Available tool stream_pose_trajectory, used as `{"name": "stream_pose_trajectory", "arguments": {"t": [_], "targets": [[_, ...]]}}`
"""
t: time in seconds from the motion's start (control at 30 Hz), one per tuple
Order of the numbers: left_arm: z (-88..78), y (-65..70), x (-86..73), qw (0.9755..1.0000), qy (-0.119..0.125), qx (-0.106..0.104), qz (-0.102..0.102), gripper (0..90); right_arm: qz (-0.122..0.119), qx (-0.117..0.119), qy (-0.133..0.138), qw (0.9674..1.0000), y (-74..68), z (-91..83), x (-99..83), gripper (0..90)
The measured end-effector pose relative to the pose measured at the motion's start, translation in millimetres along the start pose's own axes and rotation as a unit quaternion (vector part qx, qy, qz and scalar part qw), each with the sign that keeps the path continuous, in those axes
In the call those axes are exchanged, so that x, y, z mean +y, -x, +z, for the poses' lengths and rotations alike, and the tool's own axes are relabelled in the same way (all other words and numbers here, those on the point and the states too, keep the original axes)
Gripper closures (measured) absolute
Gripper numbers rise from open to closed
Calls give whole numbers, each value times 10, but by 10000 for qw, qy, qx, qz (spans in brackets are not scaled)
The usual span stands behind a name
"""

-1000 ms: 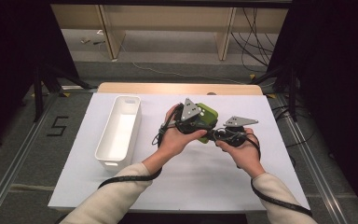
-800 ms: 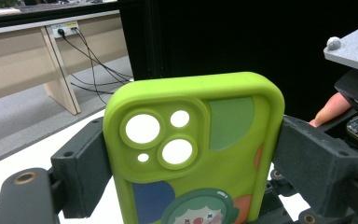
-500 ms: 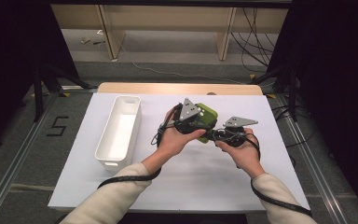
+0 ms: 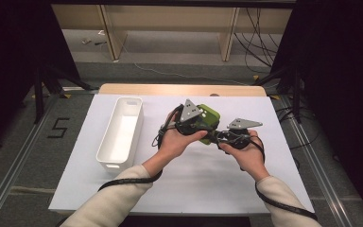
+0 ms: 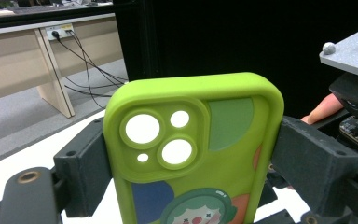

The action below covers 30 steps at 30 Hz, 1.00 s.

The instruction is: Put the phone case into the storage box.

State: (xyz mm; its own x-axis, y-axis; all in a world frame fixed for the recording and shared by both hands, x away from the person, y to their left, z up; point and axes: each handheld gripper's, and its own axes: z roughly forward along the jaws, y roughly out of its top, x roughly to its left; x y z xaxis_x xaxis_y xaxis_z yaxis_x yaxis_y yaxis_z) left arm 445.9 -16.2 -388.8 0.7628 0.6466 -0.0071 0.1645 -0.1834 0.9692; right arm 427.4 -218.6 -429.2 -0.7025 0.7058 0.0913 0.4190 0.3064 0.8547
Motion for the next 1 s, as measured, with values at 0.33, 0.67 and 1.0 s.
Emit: {"name": "stream_pose_trajectory", "arguments": {"t": [0.33, 0.67, 1.0], "targets": [[-50, -39, 27, 10000, 36, 39, 8, 166, 134, 159, 45, 9998, 13, 2, -20, 398], [-126, -89, 53, 9999, 98, 61, -41, 167, 59, 326, 337, 9989, -6, -26, -22, 130], [-217, -152, 69, 9998, 150, 119, -70, 167, -142, 472, 472, 9977, 1, -91, -40, 14]]}}
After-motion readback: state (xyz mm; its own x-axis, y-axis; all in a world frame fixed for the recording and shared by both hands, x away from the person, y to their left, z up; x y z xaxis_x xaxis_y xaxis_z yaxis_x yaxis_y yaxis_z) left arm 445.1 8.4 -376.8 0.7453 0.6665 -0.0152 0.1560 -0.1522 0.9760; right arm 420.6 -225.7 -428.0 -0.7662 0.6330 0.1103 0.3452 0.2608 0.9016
